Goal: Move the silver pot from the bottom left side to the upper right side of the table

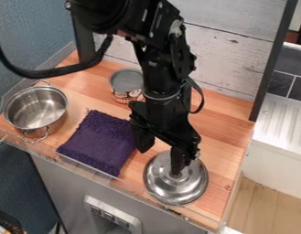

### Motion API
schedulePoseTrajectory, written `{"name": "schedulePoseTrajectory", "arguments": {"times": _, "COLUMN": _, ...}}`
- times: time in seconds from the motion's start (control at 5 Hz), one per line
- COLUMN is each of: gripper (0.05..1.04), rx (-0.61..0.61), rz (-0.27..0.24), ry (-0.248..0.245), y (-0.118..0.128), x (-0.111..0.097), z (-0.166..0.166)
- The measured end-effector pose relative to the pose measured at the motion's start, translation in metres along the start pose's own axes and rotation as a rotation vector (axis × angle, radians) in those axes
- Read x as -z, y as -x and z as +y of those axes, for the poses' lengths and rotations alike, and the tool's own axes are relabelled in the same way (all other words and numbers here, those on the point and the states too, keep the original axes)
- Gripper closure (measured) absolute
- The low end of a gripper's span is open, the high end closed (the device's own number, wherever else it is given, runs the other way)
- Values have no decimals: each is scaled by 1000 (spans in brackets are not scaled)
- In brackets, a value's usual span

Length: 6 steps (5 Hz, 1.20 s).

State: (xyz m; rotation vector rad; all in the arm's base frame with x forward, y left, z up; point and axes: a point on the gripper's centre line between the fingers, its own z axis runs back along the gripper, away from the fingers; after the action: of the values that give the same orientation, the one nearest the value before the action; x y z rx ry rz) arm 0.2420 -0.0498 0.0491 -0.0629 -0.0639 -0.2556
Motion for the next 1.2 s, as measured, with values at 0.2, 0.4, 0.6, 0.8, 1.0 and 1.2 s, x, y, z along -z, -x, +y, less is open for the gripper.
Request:
{"name": "schedulePoseTrajectory", "arguments": {"times": 0.2, "gripper": 83, "rx": -1, "rz": 18, "ry": 2, "y": 2, "x": 4, "z": 0}}
{"name": "schedulePoseTrajectory", "arguments": {"times": 0.4, "gripper": 83, "rx": -77, "rz": 30, "ry": -20, "y": 10, "x": 0, "z": 32}}
{"name": "schedulePoseTrajectory", "arguments": {"times": 0.6, "gripper": 83, "rx": -161, "rz": 16, "ry": -31, "y": 19, "x": -6, "z": 67}}
{"name": "schedulePoseTrajectory", "arguments": {"times": 0.8, "gripper": 83, "rx": -233, "rz": 35, "ry": -71, "y": 34, "x": -10, "z": 100}}
{"name": "schedulePoseTrajectory", "arguments": {"times": 1.0, "gripper": 83, "rx": -312, "rz": 16, "ry": -125, "y": 42, "x": -16, "z": 129}}
{"name": "schedulePoseTrajectory", "arguments": {"times": 1.2, "gripper": 83, "rx": -391, "rz": -25, "ry": -163, "y": 38, "x": -23, "z": 158}}
